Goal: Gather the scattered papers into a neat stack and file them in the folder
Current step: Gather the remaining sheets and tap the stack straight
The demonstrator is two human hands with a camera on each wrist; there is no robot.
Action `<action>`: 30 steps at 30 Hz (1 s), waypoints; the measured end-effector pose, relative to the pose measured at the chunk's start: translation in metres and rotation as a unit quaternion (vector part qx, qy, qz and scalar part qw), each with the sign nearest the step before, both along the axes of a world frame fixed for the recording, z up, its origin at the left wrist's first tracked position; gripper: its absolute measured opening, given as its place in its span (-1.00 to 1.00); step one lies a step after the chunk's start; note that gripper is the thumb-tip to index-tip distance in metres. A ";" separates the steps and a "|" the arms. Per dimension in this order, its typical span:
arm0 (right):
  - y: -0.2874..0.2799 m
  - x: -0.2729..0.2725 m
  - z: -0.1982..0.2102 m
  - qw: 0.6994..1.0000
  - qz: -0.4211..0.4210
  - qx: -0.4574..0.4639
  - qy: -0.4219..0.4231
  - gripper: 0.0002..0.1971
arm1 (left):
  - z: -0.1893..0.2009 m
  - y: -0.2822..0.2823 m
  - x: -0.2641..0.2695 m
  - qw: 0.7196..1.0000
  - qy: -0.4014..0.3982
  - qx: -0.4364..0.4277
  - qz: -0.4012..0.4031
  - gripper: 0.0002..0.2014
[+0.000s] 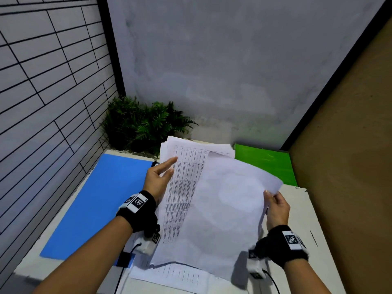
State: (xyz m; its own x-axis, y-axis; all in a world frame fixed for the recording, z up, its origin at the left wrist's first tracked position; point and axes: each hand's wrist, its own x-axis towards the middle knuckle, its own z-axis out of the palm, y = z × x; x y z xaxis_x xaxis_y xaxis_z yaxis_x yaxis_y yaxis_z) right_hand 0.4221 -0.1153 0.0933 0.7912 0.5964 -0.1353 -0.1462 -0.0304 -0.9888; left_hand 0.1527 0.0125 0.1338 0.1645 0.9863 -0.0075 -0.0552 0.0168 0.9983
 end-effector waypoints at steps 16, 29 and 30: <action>0.030 -0.094 0.112 0.865 -0.005 -0.087 -0.495 -0.80 | 0.025 -0.003 0.023 0.997 0.004 0.080 0.014 -0.62; 0.056 -0.168 0.090 0.813 0.207 -0.178 -0.514 -0.71 | 0.034 -0.025 0.034 0.992 -0.097 0.062 -0.049 -0.73; 0.055 -0.162 0.085 0.815 0.253 -0.146 -0.501 -0.69 | 0.034 -0.022 0.033 0.995 -0.085 0.057 -0.017 -0.83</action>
